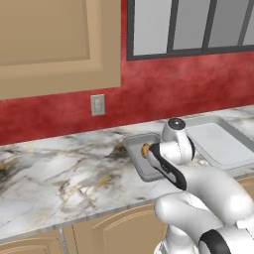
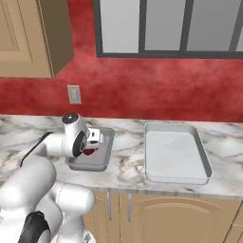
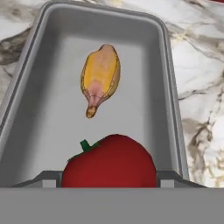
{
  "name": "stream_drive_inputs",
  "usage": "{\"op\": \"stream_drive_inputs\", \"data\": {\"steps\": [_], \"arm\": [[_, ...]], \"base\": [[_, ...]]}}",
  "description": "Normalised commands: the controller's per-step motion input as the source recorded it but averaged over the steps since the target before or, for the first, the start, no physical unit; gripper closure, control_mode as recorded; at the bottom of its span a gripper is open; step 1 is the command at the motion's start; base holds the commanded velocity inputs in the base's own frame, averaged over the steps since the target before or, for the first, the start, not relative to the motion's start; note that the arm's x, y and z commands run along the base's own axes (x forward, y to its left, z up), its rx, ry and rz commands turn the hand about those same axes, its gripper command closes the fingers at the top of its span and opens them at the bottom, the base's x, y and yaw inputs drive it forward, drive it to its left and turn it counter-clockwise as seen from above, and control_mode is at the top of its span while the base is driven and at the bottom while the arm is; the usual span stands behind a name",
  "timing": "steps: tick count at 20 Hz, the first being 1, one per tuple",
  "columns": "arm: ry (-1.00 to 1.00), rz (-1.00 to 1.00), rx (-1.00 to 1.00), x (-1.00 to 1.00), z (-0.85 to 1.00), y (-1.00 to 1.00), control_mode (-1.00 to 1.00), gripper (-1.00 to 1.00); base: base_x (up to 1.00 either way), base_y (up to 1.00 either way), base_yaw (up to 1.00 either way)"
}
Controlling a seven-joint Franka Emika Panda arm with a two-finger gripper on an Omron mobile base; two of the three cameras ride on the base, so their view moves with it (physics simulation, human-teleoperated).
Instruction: Place one tomato and one chicken drumstick in each tupperware on the nearby counter, to pack two identical lunches.
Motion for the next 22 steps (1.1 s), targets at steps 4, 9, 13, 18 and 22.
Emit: {"op": "stream_drive_inputs", "data": {"steps": [4,9,13,18,22], "arm": [[0.08,0.00,0.00,0.38,-0.33,0.00,-1.00,1.00],[0.07,0.00,0.00,0.39,-0.32,0.00,-1.00,-1.00],[0.03,0.00,0.00,0.41,-0.38,0.00,-1.00,-1.00],[0.00,0.00,0.00,0.16,-0.04,0.00,-1.00,-1.00],[0.00,0.00,0.00,-0.46,0.83,0.00,-1.00,-1.00]], "base": [[0.00,0.00,0.00],[0.00,0.00,0.00],[0.00,0.00,0.00],[0.00,0.00,0.00],[0.00,0.00,0.00]]}}
